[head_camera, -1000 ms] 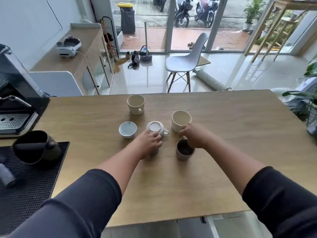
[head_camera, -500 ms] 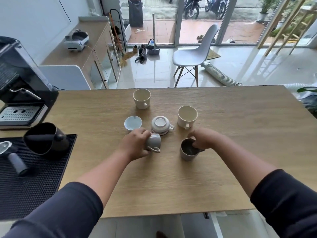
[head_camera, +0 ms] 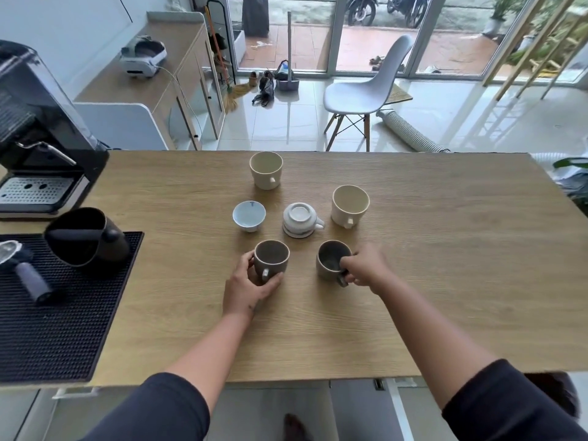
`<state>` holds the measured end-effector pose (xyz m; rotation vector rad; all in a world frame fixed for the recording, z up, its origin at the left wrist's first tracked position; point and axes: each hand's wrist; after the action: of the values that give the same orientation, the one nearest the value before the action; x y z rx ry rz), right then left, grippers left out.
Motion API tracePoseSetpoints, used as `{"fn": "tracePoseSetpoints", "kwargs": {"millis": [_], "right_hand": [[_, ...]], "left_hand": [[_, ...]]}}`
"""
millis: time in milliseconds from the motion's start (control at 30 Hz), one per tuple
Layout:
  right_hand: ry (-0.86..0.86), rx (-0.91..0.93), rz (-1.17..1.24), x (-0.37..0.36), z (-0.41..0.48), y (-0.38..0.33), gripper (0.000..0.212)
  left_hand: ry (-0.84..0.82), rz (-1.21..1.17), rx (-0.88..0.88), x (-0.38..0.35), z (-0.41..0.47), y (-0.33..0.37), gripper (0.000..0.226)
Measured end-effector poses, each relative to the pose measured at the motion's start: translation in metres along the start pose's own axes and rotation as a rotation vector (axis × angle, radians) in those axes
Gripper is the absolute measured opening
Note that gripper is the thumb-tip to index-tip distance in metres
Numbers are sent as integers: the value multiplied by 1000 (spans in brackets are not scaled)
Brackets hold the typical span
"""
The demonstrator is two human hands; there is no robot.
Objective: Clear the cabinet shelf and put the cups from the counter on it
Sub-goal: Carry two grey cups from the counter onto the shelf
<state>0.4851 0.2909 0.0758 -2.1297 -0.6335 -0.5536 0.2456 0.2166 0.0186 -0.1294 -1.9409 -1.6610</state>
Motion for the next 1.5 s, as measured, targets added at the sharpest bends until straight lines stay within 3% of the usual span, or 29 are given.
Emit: {"fn": "tracePoseSetpoints", "kwargs": {"millis": [200,400,567,700,833,1067,1200,1333,1500], "right_hand": [[-117,-65,300,-5,-8,4,15],[-250,-60,326,-12,-14,3,24],[-303,-12,345,-26,-20,-5,16],[-296,23,329,-36,-23,-8,20],[-99,63,179,-33,-30,4,32],[-441,-73,426,-56,-58,19,18],[-369,-80,556,-71,-58,15,13],[-133,-49,585,-86,-59,18,16],[-83,1,722,-103,-75,6,12]], "left_hand": [[12,59,-28,1,-5,-5,79],[-5,76,-49,4,-7,-6,79],[42,65,-15,8,-9,-1,73],[74,31,32,10,-12,2,81],[59,43,42,12,-14,6,92],[221,-143,489,-3,-29,27,38],[220,-117,490,-15,-28,25,35],[194,-132,491,-18,-24,23,37],[129,-310,476,-20,-8,-15,48]]}}
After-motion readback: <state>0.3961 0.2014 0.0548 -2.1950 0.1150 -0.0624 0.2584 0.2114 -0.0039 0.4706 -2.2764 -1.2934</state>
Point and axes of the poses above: each hand's wrist, its own z-axis towards the middle knuckle, its own x-axis out of the back of the hand, y = z × x, and after that the axes turned 2 degrees about -z, right-handed
